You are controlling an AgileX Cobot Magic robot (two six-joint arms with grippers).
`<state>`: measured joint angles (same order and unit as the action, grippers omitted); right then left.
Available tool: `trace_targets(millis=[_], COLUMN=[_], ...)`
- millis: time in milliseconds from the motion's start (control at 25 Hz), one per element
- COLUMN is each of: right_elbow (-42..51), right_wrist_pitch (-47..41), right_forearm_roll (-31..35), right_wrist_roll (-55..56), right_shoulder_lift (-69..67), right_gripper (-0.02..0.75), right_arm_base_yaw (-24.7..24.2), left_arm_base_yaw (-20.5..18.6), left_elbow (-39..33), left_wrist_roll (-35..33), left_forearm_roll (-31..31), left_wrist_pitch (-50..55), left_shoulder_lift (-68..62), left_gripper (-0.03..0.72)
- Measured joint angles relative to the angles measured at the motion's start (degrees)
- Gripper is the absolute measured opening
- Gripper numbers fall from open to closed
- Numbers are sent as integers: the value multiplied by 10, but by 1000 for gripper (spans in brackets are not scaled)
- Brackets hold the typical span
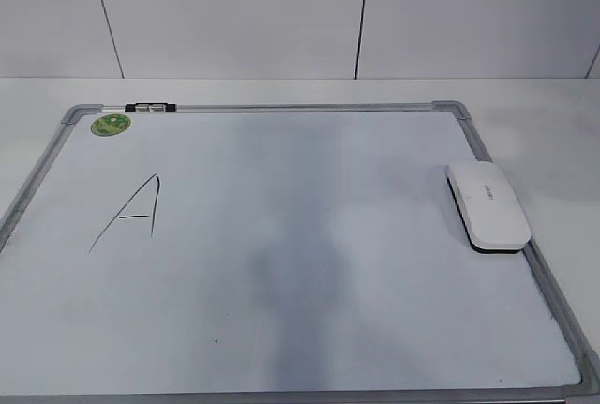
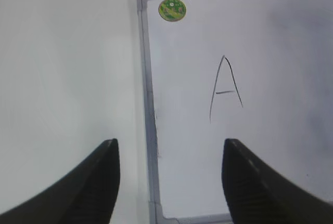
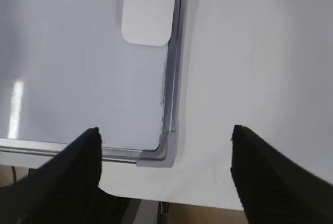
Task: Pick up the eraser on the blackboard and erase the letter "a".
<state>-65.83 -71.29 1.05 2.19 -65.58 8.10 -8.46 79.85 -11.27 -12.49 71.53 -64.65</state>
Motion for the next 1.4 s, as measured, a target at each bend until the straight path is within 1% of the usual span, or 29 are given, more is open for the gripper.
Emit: trace_targets(millis=[160,360,480,600,760,880,1120,1400], right_elbow=[61,128,162,202,260,301,354,375], right_wrist_pitch=[1,18,25,27,26,13,10,50], right_forearm_roll=[-3,-10,-14,-19,-31,-52,-68,-71], right_wrist_roll=[-1,-2,-2,-2,-2,-2,-2,-2], right_shoulder_lift=[99,228,304,373,450,503,572,583], right_gripper=[599,598,597,596,596,596,592,592], right_arm_base_yaw=[0,0,0,0,0,0,0,0], left_arm_base_yaw=[3,32,44,46,46,46,46,63], left_elbow=[-103,-234,-290,-335,-383,-410,-470,-486], left_wrist_roll=[4,4,6,15,26,31,33,33], left_forearm_roll=[-19,-37,-39,-38,-19,-6,5,38], left_wrist_pitch=[4,2,2,2,2,2,-16,-59], left_shoulder_lift=[105,238,306,364,427,465,501,502], left_gripper=[452,452,452,452,454,454,456,456])
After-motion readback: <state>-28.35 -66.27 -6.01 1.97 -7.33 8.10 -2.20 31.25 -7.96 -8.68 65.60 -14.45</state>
